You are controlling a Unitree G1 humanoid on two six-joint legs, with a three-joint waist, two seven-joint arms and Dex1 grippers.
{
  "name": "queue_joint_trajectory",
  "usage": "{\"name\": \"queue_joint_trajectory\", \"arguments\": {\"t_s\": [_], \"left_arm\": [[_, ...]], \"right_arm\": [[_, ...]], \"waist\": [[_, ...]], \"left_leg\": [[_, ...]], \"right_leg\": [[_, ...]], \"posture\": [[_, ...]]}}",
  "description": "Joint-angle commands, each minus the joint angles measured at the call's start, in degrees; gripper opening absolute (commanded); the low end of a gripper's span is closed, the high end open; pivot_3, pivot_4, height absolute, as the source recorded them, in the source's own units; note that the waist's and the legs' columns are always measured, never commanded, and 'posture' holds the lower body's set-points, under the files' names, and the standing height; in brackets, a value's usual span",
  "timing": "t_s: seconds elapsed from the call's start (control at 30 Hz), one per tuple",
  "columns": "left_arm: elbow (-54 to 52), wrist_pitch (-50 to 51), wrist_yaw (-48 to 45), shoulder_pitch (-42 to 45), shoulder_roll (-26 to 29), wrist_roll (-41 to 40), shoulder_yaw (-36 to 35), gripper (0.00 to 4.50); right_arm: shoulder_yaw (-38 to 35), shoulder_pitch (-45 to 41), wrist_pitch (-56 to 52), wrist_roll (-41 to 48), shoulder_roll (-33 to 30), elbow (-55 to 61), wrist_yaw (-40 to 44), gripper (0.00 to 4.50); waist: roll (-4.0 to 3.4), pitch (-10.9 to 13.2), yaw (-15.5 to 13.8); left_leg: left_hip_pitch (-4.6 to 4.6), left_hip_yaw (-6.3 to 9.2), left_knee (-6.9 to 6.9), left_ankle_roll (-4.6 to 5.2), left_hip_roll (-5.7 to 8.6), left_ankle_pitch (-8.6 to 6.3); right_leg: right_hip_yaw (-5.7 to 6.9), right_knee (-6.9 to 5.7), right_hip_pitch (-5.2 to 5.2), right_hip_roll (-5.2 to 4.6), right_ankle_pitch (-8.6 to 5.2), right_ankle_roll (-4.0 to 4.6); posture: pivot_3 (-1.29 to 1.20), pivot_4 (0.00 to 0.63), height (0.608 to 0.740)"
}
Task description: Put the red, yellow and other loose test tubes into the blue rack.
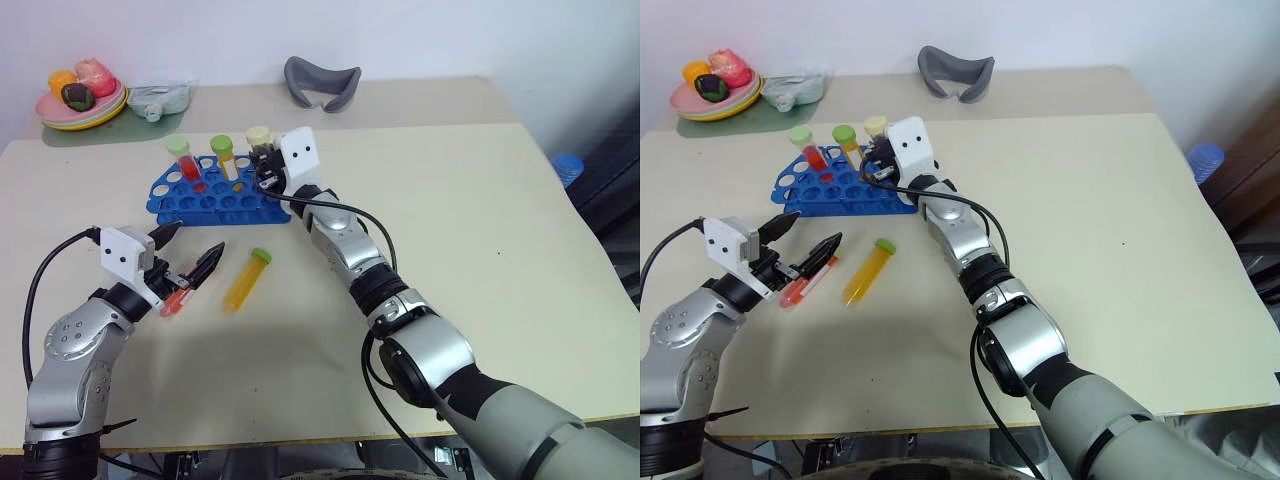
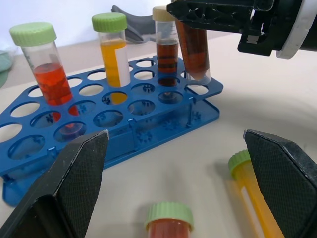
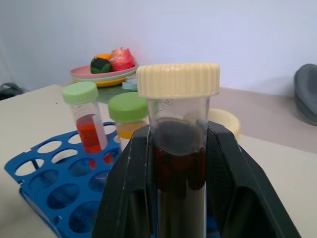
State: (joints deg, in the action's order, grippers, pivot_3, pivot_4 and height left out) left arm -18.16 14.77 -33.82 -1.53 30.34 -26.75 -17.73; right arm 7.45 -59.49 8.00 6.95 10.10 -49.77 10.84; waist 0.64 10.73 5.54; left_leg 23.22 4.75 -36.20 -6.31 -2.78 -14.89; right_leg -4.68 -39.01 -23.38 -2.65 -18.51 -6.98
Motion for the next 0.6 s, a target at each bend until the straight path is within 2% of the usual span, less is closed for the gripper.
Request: {"name": "queue_joint_trajectory", "arguments": {"t_s": [0.03,0.6], "left_arm": [[-1.5,-0.35,-0.33,0.58,0.55,-0.5,-0.65,4.5],[-1.83,-0.5,-0.34,-0.53,0.15,-0.53,-0.96,4.5]], "right_arm": [[-0.62,-0.78,1.23,-0.63,2.1,0.13,1.23,0.84],[-0.57,-3.43,2.69,-2.18,4.76,-3.48,4.35,0.84]], "waist": [[0.0,0.0,0.16],[0.0,0.0,0.52]], "left_leg": [[-0.01,0.0,0.0,0.0,0.0,0.0],[-0.09,0.01,0.01,-0.02,-0.01,0.02]], "right_leg": [[0.0,-0.01,0.0,0.0,0.0,0.0],[-0.01,-0.09,0.01,0.02,0.0,0.0]], "posture": [[0.0,0.15,0.74],[0.0,0.15,0.74]]}}
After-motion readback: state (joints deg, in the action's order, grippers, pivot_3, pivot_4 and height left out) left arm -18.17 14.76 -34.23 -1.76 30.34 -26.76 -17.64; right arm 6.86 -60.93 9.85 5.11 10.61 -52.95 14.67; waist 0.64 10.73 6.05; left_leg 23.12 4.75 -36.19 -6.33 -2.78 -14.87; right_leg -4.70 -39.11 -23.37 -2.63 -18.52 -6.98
